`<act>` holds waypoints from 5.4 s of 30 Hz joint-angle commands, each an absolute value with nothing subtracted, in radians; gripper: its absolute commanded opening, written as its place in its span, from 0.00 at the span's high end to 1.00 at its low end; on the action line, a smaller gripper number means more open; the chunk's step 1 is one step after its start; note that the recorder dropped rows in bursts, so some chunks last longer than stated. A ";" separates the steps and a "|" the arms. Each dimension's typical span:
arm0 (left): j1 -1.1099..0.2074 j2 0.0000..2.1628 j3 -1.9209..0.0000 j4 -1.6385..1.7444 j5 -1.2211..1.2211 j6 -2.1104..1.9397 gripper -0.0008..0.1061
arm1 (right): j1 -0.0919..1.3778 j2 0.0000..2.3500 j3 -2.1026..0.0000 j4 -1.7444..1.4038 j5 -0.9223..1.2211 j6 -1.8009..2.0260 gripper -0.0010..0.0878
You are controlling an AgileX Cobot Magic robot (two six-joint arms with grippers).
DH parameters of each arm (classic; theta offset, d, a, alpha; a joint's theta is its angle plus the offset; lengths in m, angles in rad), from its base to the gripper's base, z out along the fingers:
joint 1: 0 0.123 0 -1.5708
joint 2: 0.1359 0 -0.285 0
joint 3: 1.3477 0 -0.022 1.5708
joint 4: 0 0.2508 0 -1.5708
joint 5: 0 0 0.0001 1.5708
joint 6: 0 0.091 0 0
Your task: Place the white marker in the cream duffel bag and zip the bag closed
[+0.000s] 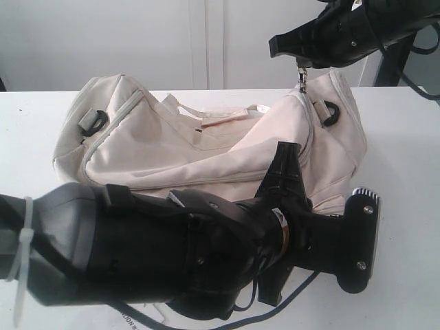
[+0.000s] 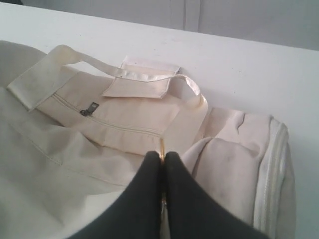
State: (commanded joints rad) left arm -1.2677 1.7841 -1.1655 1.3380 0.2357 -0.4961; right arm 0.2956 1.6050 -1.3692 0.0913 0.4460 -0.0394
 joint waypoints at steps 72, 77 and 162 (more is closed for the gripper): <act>-1.268 1.786 -1.166 1.338 0.236 -0.498 0.99 | 0.296 1.359 -1.373 0.362 1.084 0.161 0.99; -1.268 1.786 -1.166 1.338 0.236 -0.498 0.99 | 0.296 1.359 -1.373 0.362 1.104 0.163 0.99; -1.112 1.167 -1.166 0.485 0.900 -0.499 0.99 | 0.296 1.355 -1.371 0.181 1.221 0.161 0.99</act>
State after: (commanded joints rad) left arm -1.1124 1.1669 -1.1655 0.4852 0.8996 -0.4986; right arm 0.2959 1.3548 -1.3709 0.1809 1.2211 0.1612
